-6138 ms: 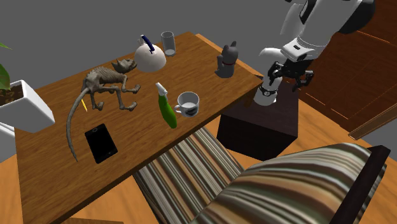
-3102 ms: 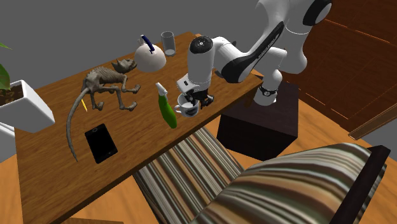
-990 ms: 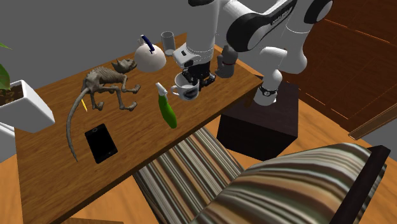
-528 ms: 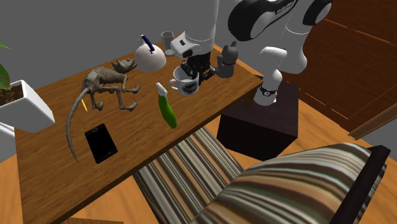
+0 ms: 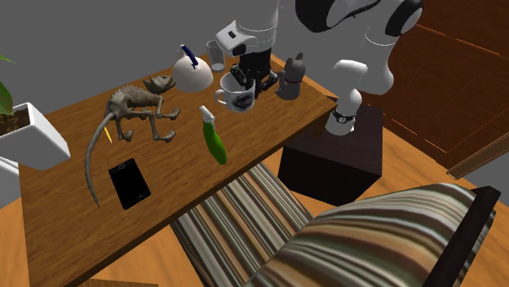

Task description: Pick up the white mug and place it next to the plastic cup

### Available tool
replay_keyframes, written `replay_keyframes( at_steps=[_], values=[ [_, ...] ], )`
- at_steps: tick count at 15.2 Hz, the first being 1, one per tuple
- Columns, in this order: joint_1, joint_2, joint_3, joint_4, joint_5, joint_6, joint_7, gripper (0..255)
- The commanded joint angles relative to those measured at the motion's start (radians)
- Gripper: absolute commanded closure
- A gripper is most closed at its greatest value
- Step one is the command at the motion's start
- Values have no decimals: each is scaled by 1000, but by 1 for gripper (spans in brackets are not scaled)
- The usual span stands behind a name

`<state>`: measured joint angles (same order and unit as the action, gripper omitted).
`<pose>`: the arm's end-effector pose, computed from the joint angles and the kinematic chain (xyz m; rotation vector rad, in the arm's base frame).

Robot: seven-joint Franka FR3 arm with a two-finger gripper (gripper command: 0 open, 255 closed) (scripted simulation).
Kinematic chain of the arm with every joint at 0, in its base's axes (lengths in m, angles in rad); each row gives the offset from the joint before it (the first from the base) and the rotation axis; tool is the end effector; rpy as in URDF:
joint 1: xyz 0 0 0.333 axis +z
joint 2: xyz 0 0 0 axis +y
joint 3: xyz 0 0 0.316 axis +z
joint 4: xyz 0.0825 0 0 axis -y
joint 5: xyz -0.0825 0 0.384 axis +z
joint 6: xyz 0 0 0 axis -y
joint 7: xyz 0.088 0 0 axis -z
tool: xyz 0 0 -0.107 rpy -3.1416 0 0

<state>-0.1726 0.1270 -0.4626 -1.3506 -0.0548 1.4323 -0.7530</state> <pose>0.4711 -0.3306 0.6507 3.0681 0.1742 -0.1467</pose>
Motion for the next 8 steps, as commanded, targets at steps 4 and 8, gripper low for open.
replay_keyframes(
  at_steps=[4,8],
  values=[
    [-15,-36,-14,-13,-16,-16,-33,255],
    [-40,-125,-42,-115,-58,13,-90,255]
  ],
)
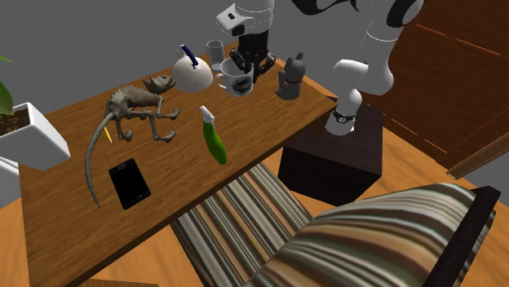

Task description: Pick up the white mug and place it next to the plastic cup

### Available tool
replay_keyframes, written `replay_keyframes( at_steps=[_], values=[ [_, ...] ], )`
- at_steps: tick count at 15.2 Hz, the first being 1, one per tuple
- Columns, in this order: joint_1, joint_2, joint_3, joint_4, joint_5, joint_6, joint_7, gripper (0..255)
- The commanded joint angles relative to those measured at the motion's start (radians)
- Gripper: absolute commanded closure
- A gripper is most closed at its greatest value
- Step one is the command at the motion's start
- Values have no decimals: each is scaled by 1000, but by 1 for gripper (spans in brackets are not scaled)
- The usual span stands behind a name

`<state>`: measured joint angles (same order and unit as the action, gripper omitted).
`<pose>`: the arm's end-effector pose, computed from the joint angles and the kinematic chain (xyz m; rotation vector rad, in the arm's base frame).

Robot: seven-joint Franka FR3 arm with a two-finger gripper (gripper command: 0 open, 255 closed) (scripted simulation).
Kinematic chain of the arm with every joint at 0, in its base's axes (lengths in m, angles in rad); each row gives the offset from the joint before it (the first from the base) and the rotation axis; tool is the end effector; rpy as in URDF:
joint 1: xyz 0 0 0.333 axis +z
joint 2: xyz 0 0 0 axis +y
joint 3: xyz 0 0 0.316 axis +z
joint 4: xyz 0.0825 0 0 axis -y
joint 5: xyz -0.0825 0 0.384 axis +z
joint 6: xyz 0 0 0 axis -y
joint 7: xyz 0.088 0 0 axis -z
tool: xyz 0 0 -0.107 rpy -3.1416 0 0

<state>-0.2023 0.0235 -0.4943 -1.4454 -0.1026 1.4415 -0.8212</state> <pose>0.4147 -0.3577 0.6610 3.0681 0.1729 -0.1470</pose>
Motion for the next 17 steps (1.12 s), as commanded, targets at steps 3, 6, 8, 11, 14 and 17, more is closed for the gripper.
replay_keyframes(
  at_steps=[3,6,8,11,14,17],
  values=[
    [-33,-77,-33,-79,-39,20,-69,255],
    [-59,-122,-60,-123,-65,32,-121,255],
    [-77,-148,-80,-146,-81,39,-157,255],
    [-104,-177,-113,-171,-101,48,-216,255],
    [-131,-197,-150,-184,-117,57,-280,255],
    [-158,-206,-193,-187,-128,66,-349,255]
  ],
)
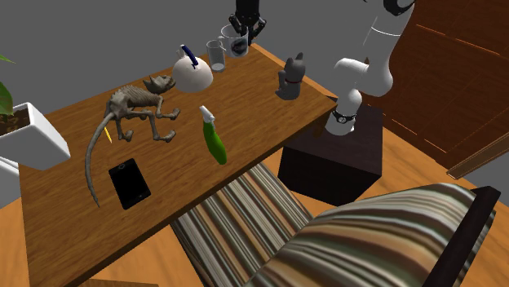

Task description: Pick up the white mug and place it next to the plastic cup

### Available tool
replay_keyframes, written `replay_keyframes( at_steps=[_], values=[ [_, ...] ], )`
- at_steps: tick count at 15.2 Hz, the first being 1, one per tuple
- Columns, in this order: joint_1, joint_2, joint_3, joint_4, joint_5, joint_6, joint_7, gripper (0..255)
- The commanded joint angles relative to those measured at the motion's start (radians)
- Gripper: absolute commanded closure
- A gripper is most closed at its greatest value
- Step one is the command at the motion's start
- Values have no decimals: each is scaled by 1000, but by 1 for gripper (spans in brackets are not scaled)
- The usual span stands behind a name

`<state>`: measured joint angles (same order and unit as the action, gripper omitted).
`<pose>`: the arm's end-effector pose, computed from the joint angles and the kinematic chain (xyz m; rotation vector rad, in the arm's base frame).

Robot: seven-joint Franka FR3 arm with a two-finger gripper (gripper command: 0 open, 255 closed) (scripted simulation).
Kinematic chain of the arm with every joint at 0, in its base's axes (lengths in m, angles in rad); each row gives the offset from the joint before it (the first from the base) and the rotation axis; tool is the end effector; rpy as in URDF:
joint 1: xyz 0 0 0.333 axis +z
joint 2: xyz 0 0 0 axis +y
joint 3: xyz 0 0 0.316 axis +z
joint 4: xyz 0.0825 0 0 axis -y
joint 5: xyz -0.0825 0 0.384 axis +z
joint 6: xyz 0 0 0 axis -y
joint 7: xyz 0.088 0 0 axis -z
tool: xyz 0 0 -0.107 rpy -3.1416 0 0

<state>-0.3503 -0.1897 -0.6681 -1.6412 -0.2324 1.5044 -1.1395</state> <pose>0.2111 -0.4577 0.6622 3.0684 0.1724 -0.1466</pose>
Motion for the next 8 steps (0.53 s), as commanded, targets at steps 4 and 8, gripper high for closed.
replay_keyframes(
  at_steps=[4,8],
  values=[
    [-45,15,-85,22,0,15,-132,255],
    [-82,49,-163,54,20,28,-247,255]
  ],
)
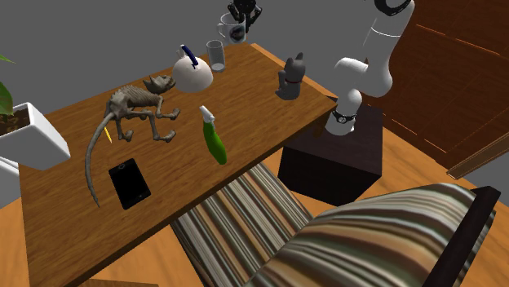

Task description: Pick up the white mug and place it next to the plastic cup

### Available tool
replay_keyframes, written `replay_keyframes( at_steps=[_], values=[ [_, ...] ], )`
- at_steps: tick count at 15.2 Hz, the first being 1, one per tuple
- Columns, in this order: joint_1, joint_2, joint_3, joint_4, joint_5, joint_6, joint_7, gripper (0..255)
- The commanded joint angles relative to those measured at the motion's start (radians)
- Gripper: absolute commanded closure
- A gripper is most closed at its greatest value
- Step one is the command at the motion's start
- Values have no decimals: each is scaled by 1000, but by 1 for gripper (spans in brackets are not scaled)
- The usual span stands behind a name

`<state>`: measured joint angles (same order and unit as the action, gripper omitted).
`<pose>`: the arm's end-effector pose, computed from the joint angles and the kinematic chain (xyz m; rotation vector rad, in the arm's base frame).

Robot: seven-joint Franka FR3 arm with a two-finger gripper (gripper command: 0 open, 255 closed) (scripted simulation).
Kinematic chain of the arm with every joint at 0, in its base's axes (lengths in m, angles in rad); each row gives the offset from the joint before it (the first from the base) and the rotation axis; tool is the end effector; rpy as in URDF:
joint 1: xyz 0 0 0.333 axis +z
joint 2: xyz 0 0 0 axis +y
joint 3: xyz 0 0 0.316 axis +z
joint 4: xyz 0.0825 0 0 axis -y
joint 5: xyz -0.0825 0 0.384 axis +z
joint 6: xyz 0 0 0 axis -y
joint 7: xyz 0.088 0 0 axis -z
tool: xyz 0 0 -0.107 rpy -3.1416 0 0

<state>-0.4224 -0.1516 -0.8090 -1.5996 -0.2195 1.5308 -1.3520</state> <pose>0.1182 -0.5070 0.6617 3.0689 0.1715 -0.1469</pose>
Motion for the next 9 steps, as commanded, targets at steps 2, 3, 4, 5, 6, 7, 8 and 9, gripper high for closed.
replay_keyframes(
  at_steps=[2,3,4,5,6,7,8,9],
  values=[
    [-34,47,-75,41,33,10,-111,255],
    [-34,39,-71,22,27,23,-105,255],
    [-34,32,-69,3,22,37,-100,255],
    [-34,25,-66,-16,17,50,-94,255],
    [-34,19,-64,-34,12,64,-89,255],
    [-34,13,-63,-52,7,77,-85,255],
    [-35,7,-61,-70,3,90,-80,255],
    [-35,2,-60,-87,-1,104,-76,255]
  ],
)
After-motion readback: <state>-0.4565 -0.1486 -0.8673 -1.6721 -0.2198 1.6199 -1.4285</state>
